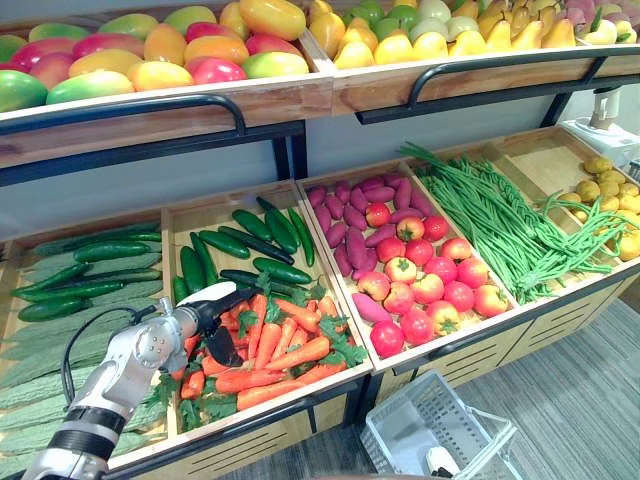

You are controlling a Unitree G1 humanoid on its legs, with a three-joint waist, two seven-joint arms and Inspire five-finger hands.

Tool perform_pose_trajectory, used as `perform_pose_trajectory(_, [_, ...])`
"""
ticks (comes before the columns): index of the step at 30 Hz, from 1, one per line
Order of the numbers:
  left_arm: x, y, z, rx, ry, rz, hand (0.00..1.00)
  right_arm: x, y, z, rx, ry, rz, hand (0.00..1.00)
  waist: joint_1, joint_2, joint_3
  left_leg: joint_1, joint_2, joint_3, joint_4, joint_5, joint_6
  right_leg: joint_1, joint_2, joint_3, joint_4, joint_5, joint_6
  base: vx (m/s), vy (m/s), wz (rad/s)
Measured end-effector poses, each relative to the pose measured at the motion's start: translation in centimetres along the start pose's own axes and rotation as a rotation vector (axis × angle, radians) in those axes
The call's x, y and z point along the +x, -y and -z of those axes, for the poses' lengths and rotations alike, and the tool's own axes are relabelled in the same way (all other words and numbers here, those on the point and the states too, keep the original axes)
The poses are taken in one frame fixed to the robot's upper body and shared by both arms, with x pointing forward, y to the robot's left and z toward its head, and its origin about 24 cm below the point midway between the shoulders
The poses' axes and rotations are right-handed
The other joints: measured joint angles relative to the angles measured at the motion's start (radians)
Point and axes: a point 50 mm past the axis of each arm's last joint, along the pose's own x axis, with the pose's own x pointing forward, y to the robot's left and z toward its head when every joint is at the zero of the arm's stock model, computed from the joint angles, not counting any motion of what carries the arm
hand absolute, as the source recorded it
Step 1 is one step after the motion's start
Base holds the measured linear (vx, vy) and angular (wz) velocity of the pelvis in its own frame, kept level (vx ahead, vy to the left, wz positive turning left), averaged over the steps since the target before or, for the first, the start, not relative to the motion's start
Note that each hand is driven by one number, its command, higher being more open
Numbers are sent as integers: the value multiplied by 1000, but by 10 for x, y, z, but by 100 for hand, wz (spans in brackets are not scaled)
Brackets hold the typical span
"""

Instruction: Pick vegetable in the basket

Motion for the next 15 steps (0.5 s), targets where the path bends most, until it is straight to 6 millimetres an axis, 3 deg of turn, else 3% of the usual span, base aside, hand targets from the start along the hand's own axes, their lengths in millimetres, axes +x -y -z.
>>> perform_pose_trajectory(9, [-13, 16, 11, -36, -29, 19, 100, -1, 4, 4, 2, -7, 9, 0, 17, -3, 0, -7, 4, -12, 14, -5, -2, 7, -3, -12, 0, -4, 2, -29, -23, 4])
perform_pose_trajectory(15, [-12, 47, 11, -105, -50, 73, 100, -2, 4, 6, 6, -10, 7, 0, 13, -4, 1, -13, 5, -16, 20, -6, -1, 5, -5, -16, 0, -4, 1, -50, -44, 2])
